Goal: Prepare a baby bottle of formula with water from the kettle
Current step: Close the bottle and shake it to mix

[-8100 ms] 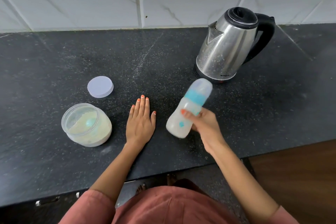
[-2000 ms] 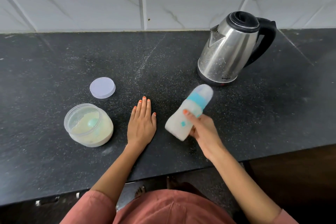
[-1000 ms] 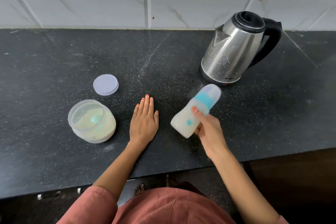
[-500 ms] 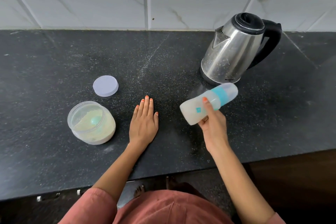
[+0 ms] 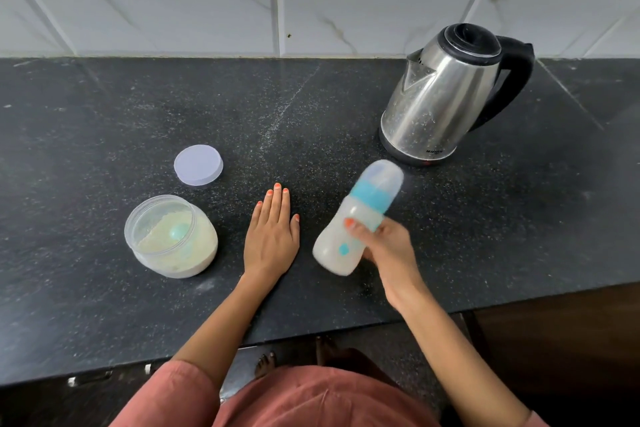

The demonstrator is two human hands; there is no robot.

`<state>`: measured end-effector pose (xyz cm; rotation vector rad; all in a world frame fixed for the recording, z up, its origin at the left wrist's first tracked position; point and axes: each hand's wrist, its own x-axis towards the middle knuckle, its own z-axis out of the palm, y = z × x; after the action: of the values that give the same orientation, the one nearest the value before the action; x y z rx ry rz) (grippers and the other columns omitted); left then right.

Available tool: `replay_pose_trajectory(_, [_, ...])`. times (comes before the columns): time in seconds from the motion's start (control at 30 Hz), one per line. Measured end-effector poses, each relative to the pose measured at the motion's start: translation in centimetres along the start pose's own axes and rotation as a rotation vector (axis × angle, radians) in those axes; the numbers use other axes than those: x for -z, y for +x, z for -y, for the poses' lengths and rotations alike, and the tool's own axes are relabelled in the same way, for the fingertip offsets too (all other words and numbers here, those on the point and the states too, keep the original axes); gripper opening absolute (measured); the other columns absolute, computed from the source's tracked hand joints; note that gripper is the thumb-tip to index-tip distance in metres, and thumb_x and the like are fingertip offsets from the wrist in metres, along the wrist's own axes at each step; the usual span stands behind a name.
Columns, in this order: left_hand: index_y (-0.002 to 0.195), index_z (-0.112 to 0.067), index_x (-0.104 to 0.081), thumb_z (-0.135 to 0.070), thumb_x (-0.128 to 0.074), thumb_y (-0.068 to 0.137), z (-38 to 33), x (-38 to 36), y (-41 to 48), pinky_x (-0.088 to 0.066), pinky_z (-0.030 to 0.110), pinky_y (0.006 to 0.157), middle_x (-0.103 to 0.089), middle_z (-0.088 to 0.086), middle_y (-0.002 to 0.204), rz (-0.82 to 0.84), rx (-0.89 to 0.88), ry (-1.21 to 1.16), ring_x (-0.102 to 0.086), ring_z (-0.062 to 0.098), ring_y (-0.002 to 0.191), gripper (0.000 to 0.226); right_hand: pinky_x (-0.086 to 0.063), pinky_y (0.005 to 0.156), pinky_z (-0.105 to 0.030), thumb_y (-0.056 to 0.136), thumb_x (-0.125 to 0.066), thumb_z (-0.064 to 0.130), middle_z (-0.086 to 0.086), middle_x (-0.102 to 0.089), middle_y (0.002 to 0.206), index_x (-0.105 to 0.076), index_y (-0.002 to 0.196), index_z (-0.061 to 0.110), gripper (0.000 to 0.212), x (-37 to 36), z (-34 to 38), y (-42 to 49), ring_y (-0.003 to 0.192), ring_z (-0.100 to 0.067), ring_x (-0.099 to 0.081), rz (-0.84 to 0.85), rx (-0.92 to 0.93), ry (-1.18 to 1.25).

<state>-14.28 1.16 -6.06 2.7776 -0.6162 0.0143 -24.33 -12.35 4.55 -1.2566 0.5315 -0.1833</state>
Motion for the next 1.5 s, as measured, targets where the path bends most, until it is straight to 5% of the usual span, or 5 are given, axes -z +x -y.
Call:
replay_pose_trajectory(0.27, [0.147,-0.007,-0.011,-0.03,-0.023,0.1,0.0,-0.1,0.0,0.001,0.031,0.116,-0.008,0.009,0.157,-0.006,0.0,0.002,-0.006,0.021,0.145,0.053,-0.057,0.066,-0.023,0.076,-0.065,0.024,0.01,-0.073,0.079,-0.064,0.089,0.021,0.014,0.3,1.2,1.8,0.078,-0.004,-0.068,-0.195,-0.012,0.373])
replay_pose_trajectory(0.47, [0.147,-0.006,-0.013,-0.028,-0.025,0.1,-0.1,0.1,0.1,0.0,0.031,0.116,-0.01,0.011,0.156,-0.001,0.001,0.001,-0.009,0.022,0.145,0.053,-0.056,0.071,-0.024,0.061,-0.076,0.017,0.007,-0.075,0.079,-0.072,0.075,0.023,0.015,0.2,-0.5,-0.8,0.078,-0.009,-0.069,0.131,-0.06,-0.166])
replay_pose_trajectory(0.67, [0.147,-0.008,-0.009,-0.03,-0.022,0.101,0.0,0.0,0.0,0.002,0.03,0.115,-0.007,0.008,0.157,-0.004,0.001,0.005,-0.005,0.02,0.145,0.053,-0.056,0.063,-0.022,0.077,-0.065,0.021,0.011,-0.074,0.077,-0.065,0.087,0.019,0.011,0.8,1.1,2.1,0.076,-0.003,-0.068,-0.21,-0.001,0.356])
replay_pose_trajectory(0.87, [0.147,-0.006,-0.013,-0.028,-0.025,0.1,-0.1,0.2,0.0,-0.001,0.032,0.116,-0.01,0.01,0.156,-0.003,0.001,-0.005,-0.009,0.022,0.145,0.053,-0.057,0.072,-0.026,0.064,-0.075,0.018,0.004,-0.075,0.082,-0.071,0.08,0.021,0.017,0.4,-0.9,-0.5,0.084,-0.013,-0.069,0.103,-0.066,-0.146])
replay_pose_trajectory(1.5, [0.147,-0.007,-0.011,-0.029,-0.024,0.101,-0.1,0.3,-0.1,0.0,0.032,0.116,-0.008,0.01,0.157,0.005,0.002,-0.016,-0.006,0.021,0.145,0.053,-0.056,0.068,-0.023,0.066,-0.069,0.024,0.007,-0.073,0.085,-0.065,0.092,0.019,0.028,0.5,0.5,1.1,0.082,-0.006,-0.068,-0.04,-0.031,0.2])
